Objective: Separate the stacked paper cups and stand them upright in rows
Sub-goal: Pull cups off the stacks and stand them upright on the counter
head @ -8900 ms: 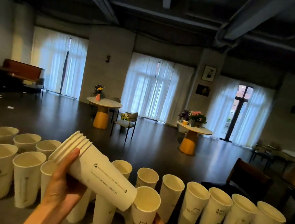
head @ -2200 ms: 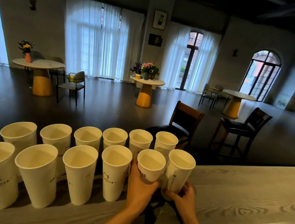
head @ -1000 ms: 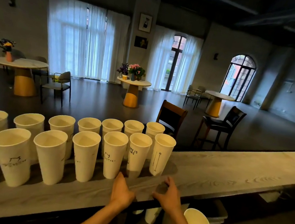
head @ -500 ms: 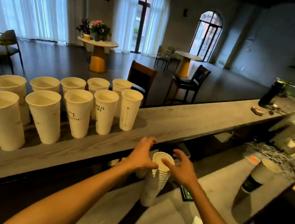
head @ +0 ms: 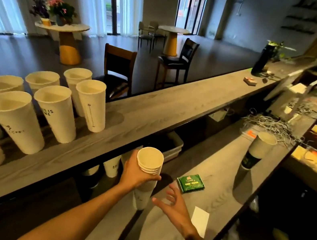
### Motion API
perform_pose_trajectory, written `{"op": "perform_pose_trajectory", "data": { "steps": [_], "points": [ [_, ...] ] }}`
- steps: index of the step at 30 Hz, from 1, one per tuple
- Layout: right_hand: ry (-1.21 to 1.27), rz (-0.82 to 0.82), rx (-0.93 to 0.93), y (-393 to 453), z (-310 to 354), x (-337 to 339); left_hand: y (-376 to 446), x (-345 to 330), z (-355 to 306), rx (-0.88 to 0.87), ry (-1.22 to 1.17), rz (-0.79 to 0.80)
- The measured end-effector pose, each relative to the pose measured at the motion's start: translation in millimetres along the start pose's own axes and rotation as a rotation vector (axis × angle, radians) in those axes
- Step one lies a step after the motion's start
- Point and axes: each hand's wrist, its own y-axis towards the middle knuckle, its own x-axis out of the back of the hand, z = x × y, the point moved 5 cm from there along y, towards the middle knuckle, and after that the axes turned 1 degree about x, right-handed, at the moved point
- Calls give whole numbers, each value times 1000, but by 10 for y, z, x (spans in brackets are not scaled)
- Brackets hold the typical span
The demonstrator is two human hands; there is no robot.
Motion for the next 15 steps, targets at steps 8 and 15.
{"op": "perform_pose_trajectory", "data": {
  "steps": [8, 15],
  "points": [
    [-97, 86, 38, -126, 257, -73, -175, 522, -78, 152, -345, -17],
    [-357, 330, 229, -566, 1276, -484, -777, 1633, -221, 244, -717, 73]
  ]
}}
